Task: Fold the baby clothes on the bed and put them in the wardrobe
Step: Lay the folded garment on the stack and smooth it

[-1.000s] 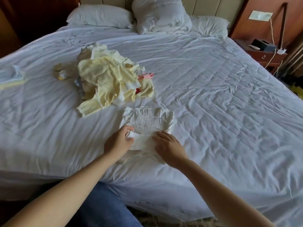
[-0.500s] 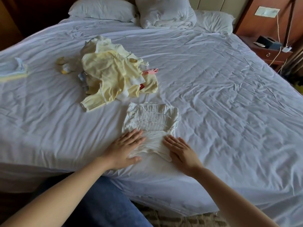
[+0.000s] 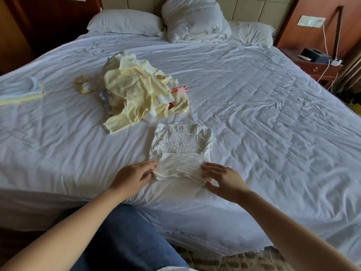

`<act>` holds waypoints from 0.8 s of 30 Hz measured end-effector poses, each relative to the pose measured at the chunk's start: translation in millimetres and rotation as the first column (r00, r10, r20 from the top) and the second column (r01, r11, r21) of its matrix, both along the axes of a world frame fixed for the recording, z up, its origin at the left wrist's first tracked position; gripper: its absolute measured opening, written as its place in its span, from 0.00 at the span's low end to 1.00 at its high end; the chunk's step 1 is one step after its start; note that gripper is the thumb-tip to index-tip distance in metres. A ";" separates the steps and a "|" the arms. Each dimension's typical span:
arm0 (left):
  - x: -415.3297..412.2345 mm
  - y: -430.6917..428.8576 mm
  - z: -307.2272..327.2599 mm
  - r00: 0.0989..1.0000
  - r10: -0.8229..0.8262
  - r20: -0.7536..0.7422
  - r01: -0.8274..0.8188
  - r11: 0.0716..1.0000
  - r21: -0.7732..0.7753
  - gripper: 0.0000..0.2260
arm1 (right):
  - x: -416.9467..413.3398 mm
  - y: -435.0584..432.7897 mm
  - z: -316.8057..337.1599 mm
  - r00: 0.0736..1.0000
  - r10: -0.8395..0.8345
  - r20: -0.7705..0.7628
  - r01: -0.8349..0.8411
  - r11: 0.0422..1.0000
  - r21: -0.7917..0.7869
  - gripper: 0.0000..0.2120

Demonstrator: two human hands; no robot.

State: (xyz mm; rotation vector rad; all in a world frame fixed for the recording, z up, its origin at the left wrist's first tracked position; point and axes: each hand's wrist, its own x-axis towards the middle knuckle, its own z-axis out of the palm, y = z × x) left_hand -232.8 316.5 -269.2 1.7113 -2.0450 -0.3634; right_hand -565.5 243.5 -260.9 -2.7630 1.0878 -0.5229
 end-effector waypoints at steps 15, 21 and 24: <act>-26.1 -8.4 28.0 0.882 0.286 -0.375 -0.271 0.958 0.094 0.04 | 17.4 13.6 42.8 0.891 -0.403 0.209 0.315 0.881 0.354 0.12; -34.0 -55.8 49.8 0.701 0.397 -0.593 -0.445 0.893 0.071 0.06 | 43.5 -34.0 55.0 0.655 -0.636 0.408 0.426 0.757 0.495 0.06; -38.2 -85.1 52.4 0.657 0.455 -0.601 -0.496 0.861 0.111 0.07 | 55.8 -63.6 56.0 0.601 -0.716 0.356 0.526 0.690 0.498 0.06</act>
